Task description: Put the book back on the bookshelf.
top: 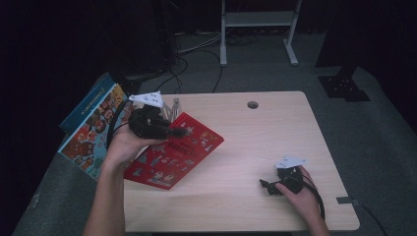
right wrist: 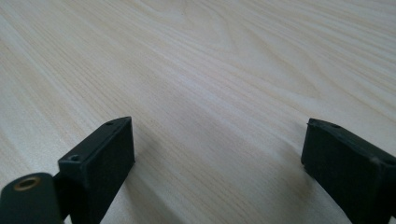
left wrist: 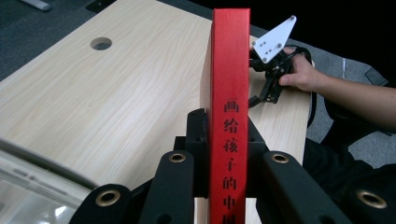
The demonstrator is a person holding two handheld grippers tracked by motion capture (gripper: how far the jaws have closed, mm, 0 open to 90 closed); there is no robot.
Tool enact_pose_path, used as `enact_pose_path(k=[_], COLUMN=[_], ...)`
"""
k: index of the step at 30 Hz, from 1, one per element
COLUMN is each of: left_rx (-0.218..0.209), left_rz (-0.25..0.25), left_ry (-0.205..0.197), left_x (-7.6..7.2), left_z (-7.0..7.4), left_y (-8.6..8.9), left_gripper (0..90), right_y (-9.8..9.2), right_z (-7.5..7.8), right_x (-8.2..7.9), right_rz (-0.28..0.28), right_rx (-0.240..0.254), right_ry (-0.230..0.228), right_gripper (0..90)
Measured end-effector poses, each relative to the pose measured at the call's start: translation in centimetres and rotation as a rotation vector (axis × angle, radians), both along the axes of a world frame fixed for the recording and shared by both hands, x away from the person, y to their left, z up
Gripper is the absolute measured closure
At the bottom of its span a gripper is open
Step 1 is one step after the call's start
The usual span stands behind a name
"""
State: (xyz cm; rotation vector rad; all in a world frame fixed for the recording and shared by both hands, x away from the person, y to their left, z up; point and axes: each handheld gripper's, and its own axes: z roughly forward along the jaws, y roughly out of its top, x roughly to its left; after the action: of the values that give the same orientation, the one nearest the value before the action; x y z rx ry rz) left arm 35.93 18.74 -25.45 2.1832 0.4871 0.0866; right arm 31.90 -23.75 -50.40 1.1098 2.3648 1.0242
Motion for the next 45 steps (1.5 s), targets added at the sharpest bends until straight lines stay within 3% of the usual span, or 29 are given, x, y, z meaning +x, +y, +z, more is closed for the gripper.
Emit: enact_pose_path(k=[17, 29, 37, 45], left_rx=[-0.018, -0.054, -0.074, -0.089], left_rz=[0.064, 0.162, 0.227, 0.324], left_ry=[-0.002, -0.009, -0.024, -0.052], left_x=[0.0, 0.5, 0.8, 0.8], left_z=[1.2, 1.4, 1.4, 1.5], left_y=[5.0, 8.4, 9.6, 10.4], left_gripper=[79.6, 79.6, 79.6, 79.6], right_y=[0.0, 0.0, 0.0, 0.0], right_z=[0.0, 0.0, 0.0, 0.0], right_x=[0.1, 0.1, 0.1, 0.1], right_rz=[-0.003, -0.009, -0.009, -0.009], right_rx=[-0.003, 0.002, 0.002, 0.002], right_ry=[0.002, 0.003, 0.003, 0.003], right_gripper=[8.3, 7.9, 7.9, 7.9])
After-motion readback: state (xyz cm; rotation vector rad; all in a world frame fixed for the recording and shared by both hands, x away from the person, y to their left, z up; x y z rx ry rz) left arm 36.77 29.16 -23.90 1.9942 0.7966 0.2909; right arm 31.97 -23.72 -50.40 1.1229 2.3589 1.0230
